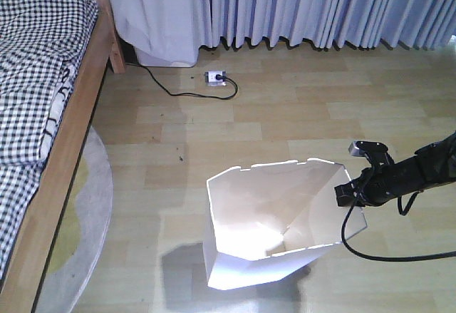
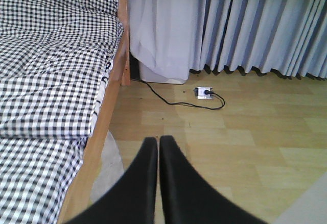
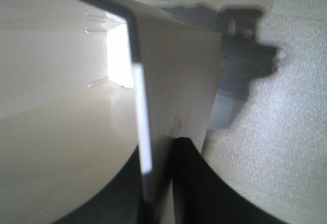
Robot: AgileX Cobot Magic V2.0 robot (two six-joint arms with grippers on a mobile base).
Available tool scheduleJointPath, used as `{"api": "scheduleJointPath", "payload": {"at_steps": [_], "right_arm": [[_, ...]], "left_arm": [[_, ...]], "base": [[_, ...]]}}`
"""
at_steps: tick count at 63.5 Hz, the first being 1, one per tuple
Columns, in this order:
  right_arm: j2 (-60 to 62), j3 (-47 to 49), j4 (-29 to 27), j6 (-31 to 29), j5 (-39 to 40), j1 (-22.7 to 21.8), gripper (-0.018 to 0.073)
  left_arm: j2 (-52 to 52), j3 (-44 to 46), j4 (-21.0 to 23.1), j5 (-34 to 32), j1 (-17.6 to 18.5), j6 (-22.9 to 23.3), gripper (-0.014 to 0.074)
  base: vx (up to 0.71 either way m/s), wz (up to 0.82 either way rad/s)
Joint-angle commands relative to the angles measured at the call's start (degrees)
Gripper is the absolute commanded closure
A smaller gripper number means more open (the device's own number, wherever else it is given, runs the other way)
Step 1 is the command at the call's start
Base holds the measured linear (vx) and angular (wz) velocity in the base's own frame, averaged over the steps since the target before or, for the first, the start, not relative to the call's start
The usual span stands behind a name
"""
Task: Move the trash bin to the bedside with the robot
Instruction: 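Drive forward to the bedside near the curtains, bin held in right gripper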
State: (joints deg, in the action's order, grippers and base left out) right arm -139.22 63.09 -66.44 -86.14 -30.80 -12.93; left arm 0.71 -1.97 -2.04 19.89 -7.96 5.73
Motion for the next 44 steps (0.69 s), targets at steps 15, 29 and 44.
{"api": "scheduleJointPath", "payload": {"at_steps": [15,29,44], "right_arm": [[4.61,0.84,-3.89,0.72,-10.72,-0.20,0.0564],[4.61,0.84,-3.89,0.72,-10.72,-0.20,0.0564],[4.61,0.84,-3.89,0.72,-10.72,-0.20,0.0564]], "left_arm": [[0.81,-0.19,0.13,-3.76,0.17,0.25,0.0603],[0.81,-0.19,0.13,-3.76,0.17,0.25,0.0603],[0.81,-0.19,0.13,-3.76,0.17,0.25,0.0603]], "base": [[0.24,-0.01],[0.23,0.00],[0.23,0.03]]}}
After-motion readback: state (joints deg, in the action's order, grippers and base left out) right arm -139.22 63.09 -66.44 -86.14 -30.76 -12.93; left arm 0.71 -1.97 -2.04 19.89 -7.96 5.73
